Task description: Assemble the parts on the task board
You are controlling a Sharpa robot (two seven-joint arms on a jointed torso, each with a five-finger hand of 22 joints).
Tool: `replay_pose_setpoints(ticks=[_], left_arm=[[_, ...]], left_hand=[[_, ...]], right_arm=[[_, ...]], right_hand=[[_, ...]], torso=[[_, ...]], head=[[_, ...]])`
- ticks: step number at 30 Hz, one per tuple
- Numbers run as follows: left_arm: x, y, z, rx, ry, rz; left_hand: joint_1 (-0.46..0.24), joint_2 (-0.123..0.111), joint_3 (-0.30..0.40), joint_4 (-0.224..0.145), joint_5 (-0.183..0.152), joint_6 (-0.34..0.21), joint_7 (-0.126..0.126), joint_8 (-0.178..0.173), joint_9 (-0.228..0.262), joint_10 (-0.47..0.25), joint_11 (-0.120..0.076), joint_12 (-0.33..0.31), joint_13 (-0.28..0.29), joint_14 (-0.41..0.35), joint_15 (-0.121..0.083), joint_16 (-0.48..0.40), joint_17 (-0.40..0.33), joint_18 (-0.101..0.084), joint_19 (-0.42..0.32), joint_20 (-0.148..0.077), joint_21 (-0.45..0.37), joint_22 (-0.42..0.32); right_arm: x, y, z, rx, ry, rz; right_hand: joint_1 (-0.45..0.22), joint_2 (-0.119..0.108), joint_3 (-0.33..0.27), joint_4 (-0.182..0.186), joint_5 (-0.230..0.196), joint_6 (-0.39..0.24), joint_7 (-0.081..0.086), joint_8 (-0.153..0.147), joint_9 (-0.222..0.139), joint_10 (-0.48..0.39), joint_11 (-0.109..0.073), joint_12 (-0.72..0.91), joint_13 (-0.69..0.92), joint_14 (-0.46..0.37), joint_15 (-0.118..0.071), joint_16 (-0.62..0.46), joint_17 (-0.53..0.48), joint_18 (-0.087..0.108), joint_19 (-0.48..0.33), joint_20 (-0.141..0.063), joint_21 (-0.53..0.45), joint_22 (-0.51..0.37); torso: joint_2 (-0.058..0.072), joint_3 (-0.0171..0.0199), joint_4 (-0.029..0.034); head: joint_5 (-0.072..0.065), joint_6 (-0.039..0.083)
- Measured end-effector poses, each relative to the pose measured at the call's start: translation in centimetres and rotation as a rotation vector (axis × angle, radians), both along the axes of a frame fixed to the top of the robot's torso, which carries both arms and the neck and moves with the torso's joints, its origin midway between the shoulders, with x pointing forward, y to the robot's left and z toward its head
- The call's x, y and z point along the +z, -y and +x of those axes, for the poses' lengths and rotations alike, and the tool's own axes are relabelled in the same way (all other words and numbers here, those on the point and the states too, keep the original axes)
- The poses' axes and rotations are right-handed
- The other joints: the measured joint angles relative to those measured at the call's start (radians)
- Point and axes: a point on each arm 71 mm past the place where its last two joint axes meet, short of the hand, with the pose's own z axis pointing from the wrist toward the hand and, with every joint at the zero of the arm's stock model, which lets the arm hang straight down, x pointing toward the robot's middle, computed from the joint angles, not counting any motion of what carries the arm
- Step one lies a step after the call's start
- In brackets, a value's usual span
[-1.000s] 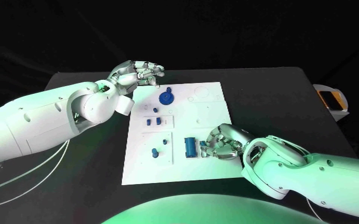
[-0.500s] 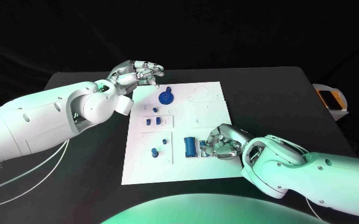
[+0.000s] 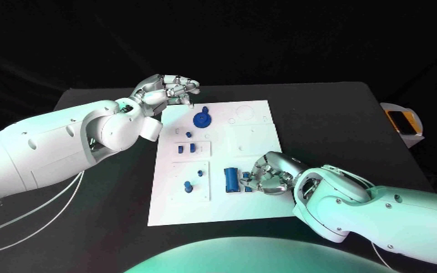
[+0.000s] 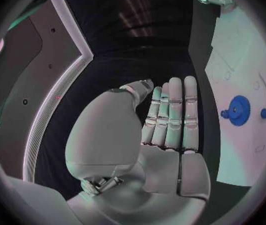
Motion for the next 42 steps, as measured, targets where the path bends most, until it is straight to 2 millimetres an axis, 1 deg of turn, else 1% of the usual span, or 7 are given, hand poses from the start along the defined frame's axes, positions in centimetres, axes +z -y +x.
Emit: replay_pose_setpoints(ticks=[4,10,12,16,21,37,42], left_arm=[[0.0,0.0,0.0,0.0,0.0,0.001],[0.0,0.0,0.0,0.0,0.0,0.002],[0.0,0.0,0.0,0.0,0.0,0.003],[0.0,-0.1,0.0,0.0,0.0,0.004],[0.0,-0.1,0.0,0.001,0.0,0.005],[0.0,-0.3,0.0,0.002,-0.002,0.008],[0.0,-0.3,0.0,0.002,-0.002,0.008]], left_hand=[[0.0,0.0,0.0,0.0,0.0,0.0,0.0,0.0,0.0,0.0,0.0,0.0,0.0,0.0,0.0,0.0,0.0,0.0,0.0,0.0,0.0,0.0],[0.0,0.0,0.0,0.0,0.0,0.0,0.0,0.0,0.0,0.0,0.0,0.0,0.0,0.0,0.0,0.0,0.0,0.0,0.0,0.0,0.0,0.0],[0.0,0.0,0.0,0.0,0.0,0.0,0.0,0.0,0.0,0.0,0.0,0.0,0.0,0.0,0.0,0.0,0.0,0.0,0.0,0.0,0.0,0.0],[0.0,0.0,0.0,0.0,0.0,0.0,0.0,0.0,0.0,0.0,0.0,0.0,0.0,0.0,0.0,0.0,0.0,0.0,0.0,0.0,0.0,0.0],[0.0,0.0,0.0,0.0,0.0,0.0,0.0,0.0,0.0,0.0,0.0,0.0,0.0,0.0,0.0,0.0,0.0,0.0,0.0,0.0,0.0,0.0],[0.0,0.0,0.0,0.0,0.0,0.0,0.0,0.0,0.001,0.0,0.0,0.0,0.001,0.0,0.0,0.0,0.0,0.0,0.0,0.0,0.0,0.0],[0.0,0.0,0.0,0.0,0.0,0.0,0.0,0.0,0.001,0.0,0.0,0.0,0.001,0.0,0.0,0.0,0.0,0.0,0.0,0.0,0.0,0.0]], right_arm=[[0.0,0.0,0.0,0.0,0.001,-0.001],[0.1,0.3,-0.1,-0.001,0.002,-0.001],[0.1,0.5,-0.1,-0.003,0.003,-0.001],[0.2,1.2,-0.2,-0.005,0.006,-0.003],[0.4,1.7,-0.3,0.005,0.015,0.003],[0.7,2.2,-0.5,0.053,0.034,0.029],[0.6,2.0,-0.5,0.067,0.029,0.028]], right_hand=[[-0.041,0.009,-0.044,0.002,-0.026,0.0,0.0,0.004,0.0,0.0,0.0,0.0,0.0,0.0,0.0,0.0,0.0,0.0,0.0,0.0,0.0,0.0],[-0.046,0.011,-0.052,-0.003,-0.026,0.0,0.0,0.004,-0.001,0.0,0.0,0.0,0.0,0.0,0.0,0.0,0.0,0.0,0.0,0.0,0.0,0.0],[-0.011,0.021,-0.055,-0.006,-0.016,0.0,0.0,0.004,-0.001,0.0,0.0,0.0,0.0,0.0,0.0,0.0,0.0,0.0,0.0,0.0,0.0,0.0],[0.055,0.015,-0.064,-0.015,-0.014,0.0,0.0,0.004,-0.001,0.0,0.0,0.0,0.0,0.0,0.0,0.0,0.0,0.0,0.0,0.0,0.0,0.0],[0.059,0.01,-0.084,-0.001,-0.033,0.0,0.0,0.004,-0.002,0.0,0.0,0.0,0.0,0.0,0.0,0.0,0.0,0.0,0.0,0.0,0.005,0.0],[0.059,0.01,-0.106,0.001,-0.042,0.0,0.0,0.004,-0.003,0.0,0.0,0.0,0.0,0.0,0.0,0.0,0.0,0.0,0.0,0.0,0.005,0.0],[0.092,0.009,-0.116,-0.009,-0.042,0.0,0.0,0.004,-0.005,0.0,0.0,0.0,0.0,0.0,0.0,0.0,0.001,0.0,0.0,0.0,0.005,0.0]], torso=[[0.0,0.0,0.0002],[0.0,0.0,0.0002],[0.0,0.0001,0.0002],[0.0,0.0002,0.0001],[0.0,0.0002,-0.0006],[0.0,0.0003,-0.0005],[0.0,-0.0001,-0.0003]], head=[[0.0,0.0],[-0.001,-0.001],[-0.001,-0.002],[0.001,-0.003],[0.003,-0.002],[0.005,-0.004],[0.005,-0.005]])
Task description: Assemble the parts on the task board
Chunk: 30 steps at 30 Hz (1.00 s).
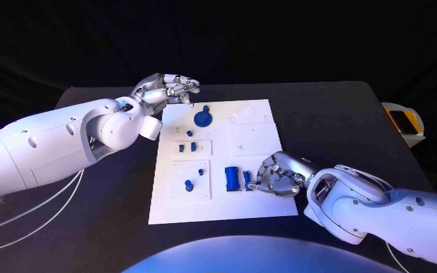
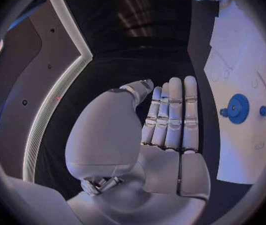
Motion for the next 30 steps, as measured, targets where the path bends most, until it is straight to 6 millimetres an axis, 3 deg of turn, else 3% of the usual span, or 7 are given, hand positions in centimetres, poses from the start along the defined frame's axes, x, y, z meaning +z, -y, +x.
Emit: replay_pose_setpoints(ticks=[10,19,30], left_arm=[[0.0,0.0,0.0,-0.001,0.0,0.0],[0.0,0.0,0.0,-0.001,0.0,0.0],[0.0,0.0,0.0,-0.002,0.0,0.0]], left_hand=[[0.0,0.0,0.0,0.0,0.0,0.0,0.0,0.0,0.0,0.0,0.0,0.0,0.0,0.0,0.0,0.0,0.0,0.0,0.0,0.0,0.0,0.0],[0.0,0.0,0.0,0.0,0.0,0.0,0.0,0.0,0.0,0.0,0.0,0.0,0.0,0.0,0.0,0.0,0.0,0.0,0.0,0.0,0.0,0.0],[0.0,0.0,0.0,0.0,0.0,0.0,0.0,0.0,0.0,0.0,0.0,0.0,0.0,0.0,0.0,0.0,0.001,0.0,0.0,0.0,0.0,0.0]], right_arm=[[-0.5,-0.5,0.3,0.017,-0.008,-0.009],[-1.0,-0.7,0.6,0.021,-0.015,-0.028],[-1.2,-1.0,0.8,0.013,0.001,-0.041]], right_hand=[[0.014,0.006,-0.001,-0.001,0.0,0.0,0.0,0.0,-0.001,0.0,0.0,0.0,0.0,0.0,0.0,0.0,0.0,0.0,0.0,0.0,0.0,0.001],[0.077,0.015,-0.012,-0.007,0.0,0.0,0.0,0.0,-0.005,0.0,0.0,0.0,0.001,0.0,0.0,0.0,0.0,0.0,0.0,0.0,0.0,0.001],[0.084,0.021,-0.018,-0.007,0.0,0.0,0.0,0.0,-0.006,0.0,0.0,0.0,0.001,0.0,0.0,0.0,0.0,0.0,0.0,0.0,0.0,0.001]], torso=[[0.0,0.0,0.0007],[0.0,0.0002,0.0007],[0.0,0.0007,0.0]], head=[[0.001,-0.001],[0.004,-0.005],[0.002,-0.006]])
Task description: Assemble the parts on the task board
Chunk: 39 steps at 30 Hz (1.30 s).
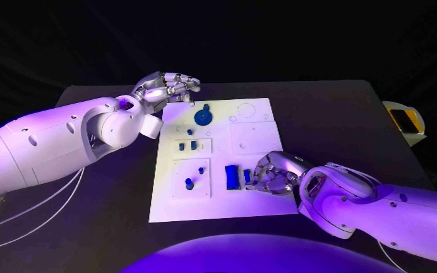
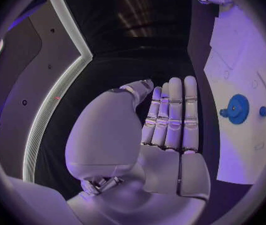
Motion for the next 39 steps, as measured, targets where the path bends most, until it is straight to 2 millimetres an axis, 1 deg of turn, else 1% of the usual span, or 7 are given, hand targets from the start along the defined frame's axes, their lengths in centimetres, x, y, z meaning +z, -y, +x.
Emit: replay_pose_setpoints(ticks=[10,18,22,26,33,36,39], left_arm=[[0.0,0.0,0.0,0.001,0.0,0.001],[-0.5,-0.1,-0.2,0.002,-0.007,0.007],[-0.8,-0.4,0.0,0.021,-0.005,0.01],[-1.2,-1.0,0.6,0.068,0.004,0.013],[-2.3,-2.4,2.8,0.214,0.047,0.024],[-2.9,-3.1,3.5,0.279,0.06,0.026],[-3.6,-3.3,3.8,0.323,0.061,0.024]], left_hand=[[0.0,0.0,0.0,0.0,0.0,0.0,0.0,0.0,0.0,0.0,0.0,0.0,0.0,0.0,0.0,0.0,0.0,0.0,0.0,0.0,0.0,0.0],[0.0,0.0,0.0,0.0,0.0,0.0,0.0,0.0,0.001,0.0,0.0,0.0,0.001,0.0,0.0,0.005,0.0,0.0,0.0,0.0,-0.004,0.0],[0.0,0.0,-0.003,0.003,0.0,-0.006,-0.001,0.0,0.001,0.0,0.0,0.0,0.002,-0.013,-0.001,0.003,-0.001,0.0,-0.004,0.004,-0.011,0.0],[0.0,0.0,0.001,0.024,0.0,-0.018,0.004,-0.005,0.004,-0.011,0.011,-0.006,0.001,-0.111,0.02,-0.099,-0.05,0.0,-0.073,0.025,-0.093,-0.042],[-0.054,-0.03,-0.115,0.132,-0.023,-0.065,0.014,-0.035,-0.002,-0.038,0.038,-0.083,-0.069,-0.193,0.071,-0.39,-0.167,0.0,-0.139,0.104,-0.375,-0.236],[-0.014,0.01,-0.155,0.135,-0.023,-0.093,0.015,-0.063,-0.024,-0.069,0.054,-0.142,-0.107,-0.227,0.099,-0.525,-0.212,0.0,-0.165,0.133,-0.5,-0.328],[0.012,0.025,-0.177,0.135,-0.019,-0.107,0.018,-0.083,-0.044,-0.103,0.063,-0.186,-0.114,-0.258,0.116,-0.608,-0.246,0.0,-0.183,0.139,-0.572,-0.385]], right_arm=[[0.7,0.8,0.2,-0.036,0.03,0.019],[2.7,3.0,3.9,-0.138,0.006,0.198],[3.1,4.1,6.8,-0.201,-0.012,0.327],[3.6,5.2,10.2,-0.27,-0.004,0.462],[3.2,7.1,15.5,-0.402,0.011,0.664],[3.1,8.0,17.4,-0.453,0.024,0.733],[3.1,8.5,18.7,-0.481,0.039,0.783]], right_hand=[[0.0,0.0,-0.018,0.014,0.003,-0.001,0.0,0.0,-0.003,0.0,0.0,-0.013,0.0,0.0,0.0,0.0,0.0,0.0,0.0,0.0,-0.013,0.0],[0.046,0.02,-0.041,0.005,0.028,-0.067,0.03,-0.028,-0.012,-0.071,0.026,-0.107,0.0,-0.002,0.01,-0.04,0.0,0.0,-0.027,0.009,-0.171,0.0],[0.105,0.033,-0.042,-0.01,0.032,-0.109,0.047,-0.049,-0.019,-0.188,0.042,-0.258,-0.071,-0.002,0.024,-0.124,-0.051,0.056,-0.121,0.023,-0.414,0.0],[0.177,0.048,0.004,-0.044,0.015,-0.174,0.08,-0.086,-0.037,-0.442,0.075,-0.597,-0.344,-0.062,0.059,-0.259,-0.229,0.117,-0.328,0.051,-0.879,-0.081],[0.206,0.043,0.154,-0.053,-0.046,-0.17,0.113,-0.143,-0.113,-0.526,0.112,-0.934,-0.697,-0.098,0.096,-0.288,-0.263,0.117,-0.451,0.097,-1.113,-0.272],[0.192,0.021,0.233,-0.087,-0.052,-0.147,0.13,-0.202,-0.166,-0.51,0.14,-1.108,-0.918,-0.332,0.133,-0.588,-0.609,0.117,-0.532,0.139,-1.253,-0.416],[0.188,0.017,0.298,-0.143,-0.046,-0.156,0.142,-0.252,-0.202,-0.525,0.159,-1.193,-1.038,-0.435,0.155,-0.735,-0.741,0.117,-0.605,0.168,-1.292,-0.522]], torso=[[-0.001,-0.0003,-0.0005],[-0.009,-0.0076,0.0006],[-0.018,-0.0159,0.0024],[-0.028,-0.0248,0.0024],[-0.049,-0.0306,0.0018],[-0.059,-0.0307,0.0018],[-0.066,-0.0286,0.0018]], head=[[-0.001,0.003],[-0.005,0.025],[-0.007,0.04],[-0.01,0.068],[-0.01,0.135],[-0.007,0.166],[-0.004,0.197]])
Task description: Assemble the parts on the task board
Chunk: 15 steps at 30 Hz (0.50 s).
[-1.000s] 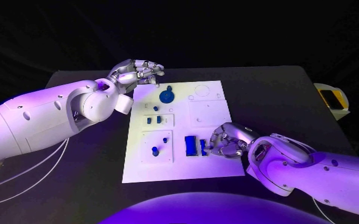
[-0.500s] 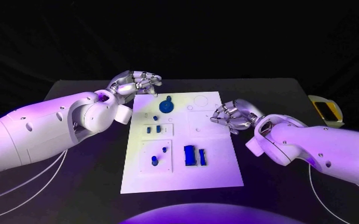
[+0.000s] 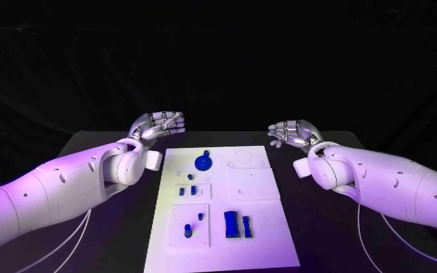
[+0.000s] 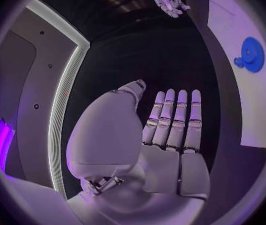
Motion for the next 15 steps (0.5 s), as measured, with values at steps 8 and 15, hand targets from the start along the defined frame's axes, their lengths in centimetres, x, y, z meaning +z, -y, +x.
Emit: replay_pose_setpoints(ticks=[8,15], left_arm=[[-0.7,0.1,-0.1,0.03,-0.007,-0.005],[-0.6,1.9,-1.2,0.013,-0.015,-0.02]], left_hand=[[-0.211,0.088,-0.167,-0.139,-0.089,-0.412,-0.096,-0.113,-0.134,-0.481,-0.086,-0.094,-0.031,-0.388,-0.078,-0.181,-0.132,-0.087,-0.346,-0.139,-0.109,-0.159],[-0.585,0.142,-0.268,-0.24,-0.157,-0.702,-0.165,-0.178,-0.218,-0.8,-0.15,-0.121,-0.053,-0.652,-0.14,-0.259,-0.202,-0.133,-0.597,-0.242,-0.148,-0.239]], right_arm=[[0.0,0.0,0.5,-0.014,0.01,0.049],[0.3,-1.9,-0.9,-0.002,0.007,0.1]], right_hand=[[-0.255,0.063,-0.216,-0.097,-0.028,-0.393,-0.091,-0.142,-0.218,-0.441,-0.06,-0.129,-0.183,-0.407,-0.035,-0.429,-0.328,-0.072,-0.454,-0.085,-0.034,-0.443],[-0.743,0.113,-0.426,-0.122,-0.055,-0.688,-0.167,-0.216,-0.357,-0.778,-0.119,-0.182,-0.243,-0.83,-0.071,-0.691,-0.491,-0.134,-0.731,-0.171,-0.052,-0.676]], torso=[[-0.007,0.0045,0.0033],[-0.032,0.0121,0.0198]], head=[[0.001,0.023],[-0.004,0.05]])
